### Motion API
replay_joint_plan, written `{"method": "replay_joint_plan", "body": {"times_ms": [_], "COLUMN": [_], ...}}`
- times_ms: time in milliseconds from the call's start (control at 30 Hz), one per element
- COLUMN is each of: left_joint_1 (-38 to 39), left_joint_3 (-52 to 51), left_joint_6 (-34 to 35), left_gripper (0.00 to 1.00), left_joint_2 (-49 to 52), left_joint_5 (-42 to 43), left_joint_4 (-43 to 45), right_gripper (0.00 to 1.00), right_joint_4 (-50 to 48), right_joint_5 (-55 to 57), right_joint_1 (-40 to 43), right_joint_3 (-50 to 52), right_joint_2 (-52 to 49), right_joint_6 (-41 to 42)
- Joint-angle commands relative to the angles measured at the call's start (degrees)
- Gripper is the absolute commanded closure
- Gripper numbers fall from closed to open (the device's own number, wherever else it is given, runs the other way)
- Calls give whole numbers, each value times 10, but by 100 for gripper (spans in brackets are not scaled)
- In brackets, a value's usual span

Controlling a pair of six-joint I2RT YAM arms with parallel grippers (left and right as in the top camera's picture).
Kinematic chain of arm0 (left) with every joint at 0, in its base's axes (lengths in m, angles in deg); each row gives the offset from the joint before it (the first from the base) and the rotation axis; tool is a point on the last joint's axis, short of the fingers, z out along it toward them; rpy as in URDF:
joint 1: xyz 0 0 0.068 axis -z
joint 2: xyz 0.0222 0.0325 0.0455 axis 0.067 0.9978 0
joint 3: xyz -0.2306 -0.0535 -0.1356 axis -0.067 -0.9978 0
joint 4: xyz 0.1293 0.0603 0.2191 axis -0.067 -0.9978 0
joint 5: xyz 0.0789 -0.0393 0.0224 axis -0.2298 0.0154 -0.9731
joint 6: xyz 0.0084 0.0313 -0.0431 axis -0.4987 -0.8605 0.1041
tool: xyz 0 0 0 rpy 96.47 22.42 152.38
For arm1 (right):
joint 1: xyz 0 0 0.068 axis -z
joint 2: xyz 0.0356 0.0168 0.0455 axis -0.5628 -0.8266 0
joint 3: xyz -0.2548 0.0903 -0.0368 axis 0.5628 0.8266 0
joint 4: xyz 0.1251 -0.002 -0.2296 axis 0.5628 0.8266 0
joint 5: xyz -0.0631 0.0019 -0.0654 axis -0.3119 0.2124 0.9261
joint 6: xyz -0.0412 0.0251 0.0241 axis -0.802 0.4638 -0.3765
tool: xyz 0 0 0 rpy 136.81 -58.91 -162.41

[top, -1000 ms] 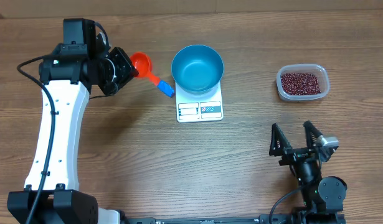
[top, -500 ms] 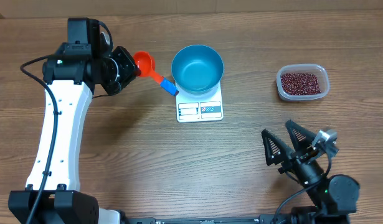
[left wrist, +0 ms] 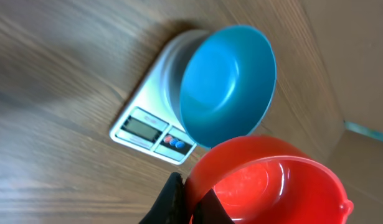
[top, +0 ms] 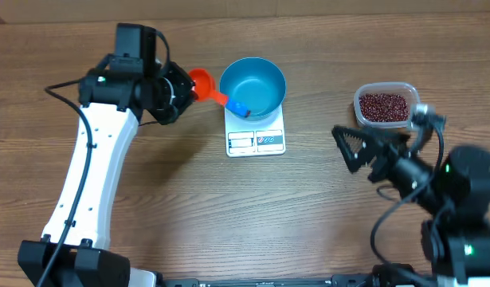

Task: Scoop item into bowl and weigh 150g on scale
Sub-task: 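Reach the right gripper toward the scoop held by the left gripper, then grasp the scoop with the right gripper and release the left gripper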

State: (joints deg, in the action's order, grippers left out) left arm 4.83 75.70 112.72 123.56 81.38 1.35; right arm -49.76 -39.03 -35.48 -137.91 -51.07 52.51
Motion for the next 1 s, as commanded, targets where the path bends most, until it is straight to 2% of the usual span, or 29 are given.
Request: {"method": "replay_joint_plan", "body": {"times_ms": [0, 133, 267, 600, 667, 800, 967], "left_joint_1": [34, 59, 83, 127, 131, 132, 135], "left_joint_3": [6, 6, 6, 6, 6, 6, 6], "left_joint_6": [52, 57, 93, 159, 169, 177, 176], "left_gripper": [96, 96, 96, 96, 96, 96, 96], "left_joint_2": [-9, -8, -8, -5, -3, -2, -2], "left_joint_5": [-10, -38, -52, -80, -79, -75, -59], "left_joint_4": [1, 0, -8, -15, -16, -17, -17], "right_gripper": [0, 0, 1, 18, 24, 35, 41], "right_joint_4": [-23, -52, -85, -189, -199, -210, -247], "right_joint_5": [-46, -100, -149, -151, -130, -95, -82], "right_joint_1": [-3, -3, -6, -85, -102, -132, -169], "right_joint_3": [-19, -19, -19, -19, -19, -19, -19], "right_joint_2": [-58, -109, -163, -257, -267, -282, -305], "right_joint_6": [1, 3, 26, 125, 148, 168, 172]}}
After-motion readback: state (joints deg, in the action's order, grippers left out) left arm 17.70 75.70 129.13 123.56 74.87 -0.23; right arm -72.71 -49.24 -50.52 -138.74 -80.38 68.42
